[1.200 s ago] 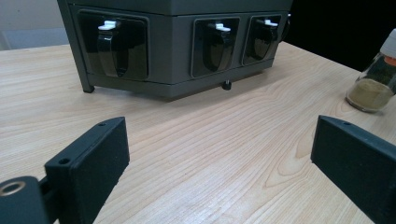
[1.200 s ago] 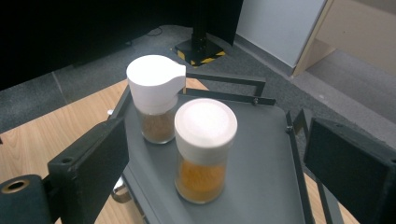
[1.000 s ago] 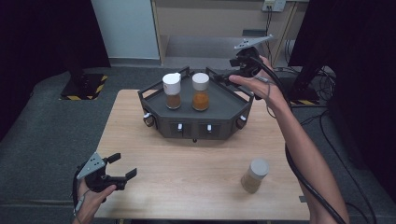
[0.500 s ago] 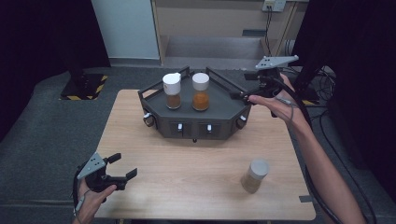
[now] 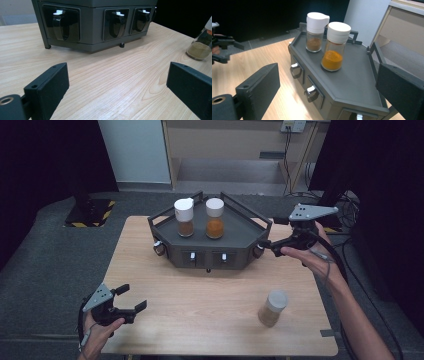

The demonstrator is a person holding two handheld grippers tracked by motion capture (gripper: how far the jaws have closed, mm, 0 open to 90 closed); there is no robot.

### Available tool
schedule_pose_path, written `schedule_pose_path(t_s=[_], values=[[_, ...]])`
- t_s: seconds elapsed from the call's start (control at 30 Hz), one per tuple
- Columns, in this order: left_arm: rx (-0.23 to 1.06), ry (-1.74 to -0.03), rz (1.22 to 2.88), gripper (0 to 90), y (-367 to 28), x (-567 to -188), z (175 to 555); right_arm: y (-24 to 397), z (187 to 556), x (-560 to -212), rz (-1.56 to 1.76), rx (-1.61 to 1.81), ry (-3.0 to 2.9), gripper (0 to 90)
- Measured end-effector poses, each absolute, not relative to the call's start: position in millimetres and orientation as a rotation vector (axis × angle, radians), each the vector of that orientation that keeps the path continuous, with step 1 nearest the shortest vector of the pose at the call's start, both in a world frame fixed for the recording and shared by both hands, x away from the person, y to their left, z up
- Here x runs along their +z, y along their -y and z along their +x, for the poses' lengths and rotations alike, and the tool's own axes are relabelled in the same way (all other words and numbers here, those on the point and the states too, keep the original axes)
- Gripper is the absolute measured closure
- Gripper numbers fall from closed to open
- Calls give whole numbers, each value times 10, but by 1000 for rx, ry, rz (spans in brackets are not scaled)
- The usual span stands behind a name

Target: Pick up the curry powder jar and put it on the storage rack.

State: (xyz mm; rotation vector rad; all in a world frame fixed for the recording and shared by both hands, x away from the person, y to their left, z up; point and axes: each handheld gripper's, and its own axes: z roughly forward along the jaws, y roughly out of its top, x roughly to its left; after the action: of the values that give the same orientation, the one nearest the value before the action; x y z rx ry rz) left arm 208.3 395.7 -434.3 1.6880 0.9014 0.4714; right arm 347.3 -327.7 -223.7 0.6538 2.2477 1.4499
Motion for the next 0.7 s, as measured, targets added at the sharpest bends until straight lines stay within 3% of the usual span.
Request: schedule_pose_path(t_s=[0.7], values=[[476, -911, 1688, 31, -3952, -4341, 2078, 3436, 2838, -2672, 654, 1446, -2158, 59]])
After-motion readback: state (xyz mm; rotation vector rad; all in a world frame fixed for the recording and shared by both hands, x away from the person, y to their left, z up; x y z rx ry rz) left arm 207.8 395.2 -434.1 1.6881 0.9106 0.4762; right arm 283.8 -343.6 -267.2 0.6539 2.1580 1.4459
